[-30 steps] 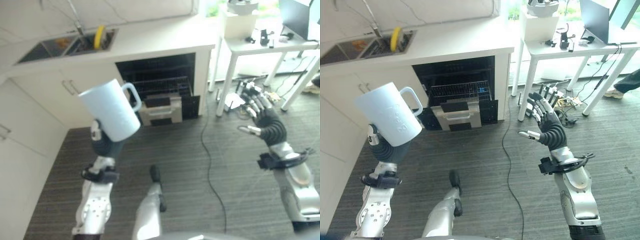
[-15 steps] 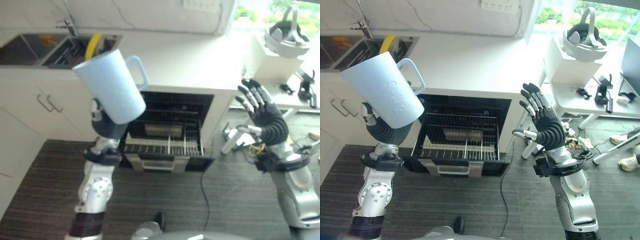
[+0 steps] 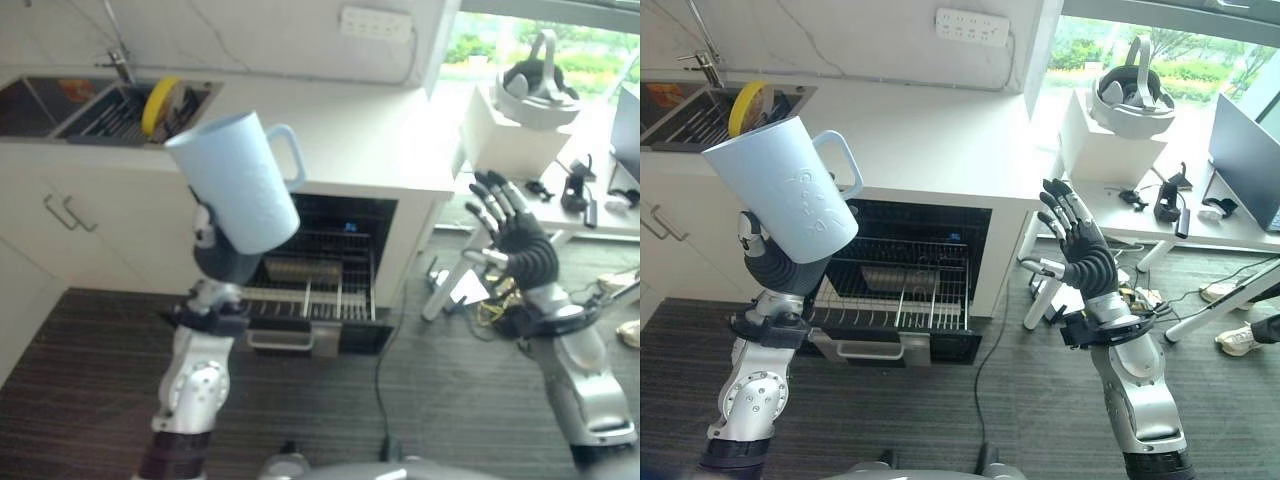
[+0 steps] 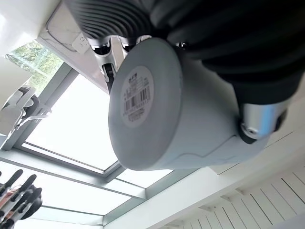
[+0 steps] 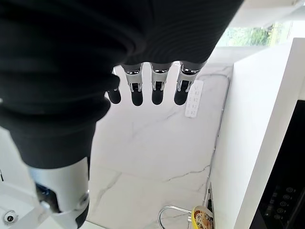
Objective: Place the dishes in the dishwasher.
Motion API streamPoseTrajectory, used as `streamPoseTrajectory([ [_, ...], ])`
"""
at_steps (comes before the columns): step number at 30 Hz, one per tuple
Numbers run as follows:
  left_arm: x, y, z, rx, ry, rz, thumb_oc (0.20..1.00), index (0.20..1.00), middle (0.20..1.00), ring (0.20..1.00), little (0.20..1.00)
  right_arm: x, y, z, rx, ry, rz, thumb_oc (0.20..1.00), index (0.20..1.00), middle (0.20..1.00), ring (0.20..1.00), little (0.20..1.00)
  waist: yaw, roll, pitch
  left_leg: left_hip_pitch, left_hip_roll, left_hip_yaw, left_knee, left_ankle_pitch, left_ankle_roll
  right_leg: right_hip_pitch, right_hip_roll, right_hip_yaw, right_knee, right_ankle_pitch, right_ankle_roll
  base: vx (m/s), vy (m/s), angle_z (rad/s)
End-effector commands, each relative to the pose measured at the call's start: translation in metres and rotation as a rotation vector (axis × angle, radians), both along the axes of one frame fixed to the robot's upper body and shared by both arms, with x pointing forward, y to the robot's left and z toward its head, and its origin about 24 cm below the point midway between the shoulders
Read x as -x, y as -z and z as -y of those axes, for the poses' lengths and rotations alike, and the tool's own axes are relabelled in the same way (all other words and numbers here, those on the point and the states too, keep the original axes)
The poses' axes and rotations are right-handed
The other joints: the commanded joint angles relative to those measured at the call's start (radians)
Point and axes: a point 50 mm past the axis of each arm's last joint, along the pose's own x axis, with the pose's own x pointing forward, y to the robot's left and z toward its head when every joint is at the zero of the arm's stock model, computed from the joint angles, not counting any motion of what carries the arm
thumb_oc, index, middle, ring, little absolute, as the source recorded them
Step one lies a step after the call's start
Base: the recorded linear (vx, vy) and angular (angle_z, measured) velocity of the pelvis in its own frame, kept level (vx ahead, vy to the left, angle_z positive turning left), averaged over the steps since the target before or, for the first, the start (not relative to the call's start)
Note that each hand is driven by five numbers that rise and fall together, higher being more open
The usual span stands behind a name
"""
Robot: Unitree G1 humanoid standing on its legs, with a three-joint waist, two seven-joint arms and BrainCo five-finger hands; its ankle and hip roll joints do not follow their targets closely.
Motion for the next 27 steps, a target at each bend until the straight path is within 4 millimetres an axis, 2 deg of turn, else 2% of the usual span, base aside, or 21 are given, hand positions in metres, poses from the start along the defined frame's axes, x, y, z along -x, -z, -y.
streamPoseTrajectory([
  [1, 0.005, -0.024, 0.000, -0.048, -0.011, 0.122, 0.200, 0.200, 0.200, 0.200, 0.200, 0.006, -0.025, -0.006, 0.010, -0.025, 0.127, 1.000, 1.000, 1.000, 1.000, 1.000, -0.003, 0.013, -0.038, -0.027, -0.044, 0.071, -0.018, -0.019, 0.031, 0.084, -0.031, -0.023, 0.037, -0.111, 0.050, -0.03, -0.101, 0.11],
  [4, 0.005, -0.021, -0.001, -0.052, -0.015, 0.098, 0.200, 0.200, 0.200, 0.200, 0.200, 0.006, -0.024, -0.006, 0.002, -0.028, 0.114, 1.000, 1.000, 1.000, 1.000, 1.000, -0.009, 0.020, -0.042, -0.020, -0.032, 0.080, -0.018, -0.010, 0.023, 0.088, -0.012, -0.018, 0.045, -0.131, 0.031, -0.02, -0.102, 0.13],
  [5, 0.005, -0.020, 0.000, -0.053, -0.003, 0.093, 0.200, 0.200, 0.200, 0.200, 0.200, 0.005, -0.023, -0.004, 0.009, -0.017, 0.102, 1.000, 1.000, 1.000, 1.000, 1.000, -0.011, 0.018, -0.039, -0.014, -0.043, 0.085, 0.008, -0.006, 0.021, 0.091, -0.004, -0.008, 0.048, -0.137, 0.019, -0.04, -0.059, 0.18],
  [6, 0.007, -0.020, 0.000, -0.046, 0.005, 0.101, 0.200, 0.200, 0.200, 0.200, 0.200, 0.005, -0.025, -0.001, 0.033, -0.017, 0.101, 1.000, 1.000, 1.000, 1.000, 1.000, -0.012, 0.006, -0.025, -0.060, -0.061, 0.081, 0.122, -0.042, 0.020, 0.091, -0.013, 0.001, 0.058, -0.138, 0.006, -0.05, -0.028, 0.35],
  [7, 0.008, -0.021, 0.000, -0.038, 0.009, 0.108, 0.200, 0.200, 0.200, 0.200, 0.200, 0.005, -0.026, 0.000, 0.047, -0.015, 0.105, 1.000, 1.000, 1.000, 1.000, 1.000, -0.010, -0.002, -0.017, -0.099, -0.063, 0.073, 0.196, -0.056, 0.012, 0.092, -0.018, 0.007, 0.062, -0.137, 0.000, -0.07, 0.107, 0.63],
  [8, 0.011, -0.022, 0.001, -0.020, 0.017, 0.121, 0.200, 0.200, 0.200, 0.200, 0.200, 0.004, -0.031, 0.005, 0.068, 0.002, 0.112, 1.000, 1.000, 1.000, 1.000, 1.000, -0.007, -0.002, 0.001, -0.157, -0.009, 0.057, 0.244, -0.036, -0.027, 0.096, -0.021, 0.015, 0.063, -0.133, -0.004, -0.02, 0.230, 0.79],
  [9, 0.011, -0.022, 0.001, -0.015, 0.021, 0.126, 0.200, 0.200, 0.200, 0.200, 0.200, 0.003, -0.032, 0.005, 0.075, 0.008, 0.120, 1.000, 1.000, 1.000, 1.000, 1.000, -0.010, 0.004, 0.004, -0.149, 0.027, 0.058, 0.205, -0.019, -0.040, 0.096, -0.024, 0.015, 0.067, -0.138, 0.000, 0.04, 0.424, 0.58],
  [10, 0.012, -0.023, 0.001, -0.021, 0.022, 0.138, 0.200, 0.200, 0.200, 0.200, 0.200, 0.002, -0.036, 0.007, 0.079, 0.014, 0.136, 1.000, 1.000, 1.000, 1.000, 1.000, -0.013, 0.017, 0.009, -0.126, 0.083, 0.051, 0.121, 0.026, -0.059, 0.101, -0.030, 0.018, 0.071, -0.150, 0.011, 0.12, 0.508, 0.30],
  [11, 0.013, -0.023, 0.002, -0.030, 0.020, 0.150, 0.200, 0.200, 0.200, 0.200, 0.200, 0.004, -0.038, 0.007, 0.081, 0.017, 0.151, 1.000, 1.000, 1.000, 1.000, 1.000, -0.013, 0.028, 0.009, -0.110, 0.118, 0.026, 0.043, 0.062, -0.071, 0.116, -0.040, 0.030, 0.070, -0.163, 0.021, 0.12, 0.498, -0.07],
  [12, 0.012, -0.024, 0.002, -0.032, 0.018, 0.157, 0.200, 0.200, 0.200, 0.200, 0.200, 0.005, -0.040, 0.008, 0.079, 0.015, 0.159, 1.000, 1.000, 1.000, 1.000, 1.000, -0.015, 0.032, 0.008, -0.103, 0.121, 0.022, 0.025, 0.067, -0.072, 0.124, -0.050, 0.033, 0.066, -0.165, 0.029, 0.14, 0.543, -0.20],
  [13, 0.010, -0.024, 0.002, -0.037, 0.011, 0.161, 0.200, 0.200, 0.200, 0.200, 0.200, 0.006, -0.041, 0.009, 0.071, 0.013, 0.166, 1.000, 1.000, 1.000, 1.000, 1.000, -0.027, 0.041, -0.001, -0.087, 0.116, 0.048, -0.001, 0.062, -0.071, 0.134, -0.076, 0.025, 0.060, -0.165, 0.054, 0.13, 0.523, -0.32],
  [15, 0.004, -0.026, 0.002, -0.046, 0.015, 0.155, 0.200, 0.200, 0.200, 0.200, 0.200, 0.009, -0.038, 0.013, 0.053, 0.040, 0.159, 1.000, 1.000, 1.000, 1.000, 1.000, -0.039, 0.042, -0.017, -0.070, 0.075, 0.047, -0.018, 0.042, -0.061, 0.126, -0.124, 0.003, 0.074, -0.150, 0.098, 0.15, 0.539, -0.29],
  [17, 0.001, -0.027, 0.002, -0.085, -0.006, 0.140, 0.200, 0.200, 0.200, 0.200, 0.200, 0.013, -0.032, 0.011, -0.014, 0.022, 0.133, 1.000, 1.000, 1.000, 1.000, 1.000, -0.048, 0.037, -0.026, -0.045, 0.029, 0.048, -0.018, 0.023, -0.031, 0.084, -0.163, -0.004, 0.153, -0.111, 0.108, 0.13, 0.447, -0.18],
  [19, 0.001, -0.025, -0.003, -0.121, -0.050, 0.120, 0.200, 0.200, 0.200, 0.200, 0.200, 0.013, -0.023, 0.005, -0.005, 0.004, 0.096, 1.000, 1.000, 1.000, 1.000, 1.000, -0.041, 0.036, -0.030, -0.035, -0.005, 0.036, -0.018, 0.011, 0.006, 0.048, -0.155, 0.010, 0.242, -0.109, 0.092, 0.11, 0.326, -0.05],
  [20, 0.002, -0.024, -0.005, -0.131, -0.082, 0.109, 0.200, 0.200, 0.200, 0.200, 0.200, 0.013, -0.020, 0.002, -0.012, -0.011, 0.085, 1.000, 1.000, 1.000, 1.000, 1.000, -0.039, 0.034, -0.030, -0.028, -0.013, 0.035, -0.018, 0.004, 0.015, 0.036, -0.148, 0.014, 0.240, -0.106, 0.087, 0.11, 0.210, -0.08],
  [21, 0.001, -0.023, -0.007, -0.150, -0.118, 0.105, 0.200, 0.200, 0.200, 0.200, 0.200, 0.010, -0.016, -0.001, -0.025, -0.013, 0.067, 1.000, 1.000, 1.000, 1.000, 1.000, -0.044, 0.035, -0.028, -0.024, -0.014, 0.030, -0.018, -0.002, 0.019, 0.032, -0.112, 0.039, 0.185, -0.128, 0.080, 0.08, 0.076, -0.10],
  [23, -0.003, -0.026, -0.009, -0.186, -0.199, 0.114, 0.200, 0.200, 0.200, 0.200, 0.200, 0.000, -0.014, -0.007, -0.033, -0.013, 0.041, 1.000, 1.000, 1.000, 1.000, 1.000, -0.035, 0.022, -0.020, -0.011, -0.018, 0.063, -0.018, -0.019, 0.012, 0.016, -0.109, -0.018, 0.064, -0.052, 0.090, 0.03, -0.090, -0.08],
  [25, -0.005, -0.028, -0.008, -0.222, -0.265, 0.128, 0.200, 0.200, 0.200, 0.200, 0.200, -0.006, -0.014, -0.011, -0.026, -0.006, 0.023, 1.000, 1.000, 1.000, 1.000, 1.000, -0.040, 0.020, -0.015, 0.000, -0.013, 0.072, -0.018, -0.032, 0.017, 0.010, -0.102, 0.005, 0.053, -0.045, 0.091, -0.01, -0.160, -0.18],
  [27, -0.005, -0.034, -0.011, -0.146, -0.366, 0.158, 0.200, 0.200, 0.200, 0.200, 0.200, -0.009, -0.010, -0.010, -0.016, 0.003, -0.008, 1.000, 1.000, 1.000, 1.000, 1.000, -0.043, 0.012, -0.022, 0.001, -0.010, 0.076, -0.018, -0.036, 0.016, 0.025, -0.085, 0.009, 0.016, -0.042, 0.084, -0.01, -0.159, 0.09],
])
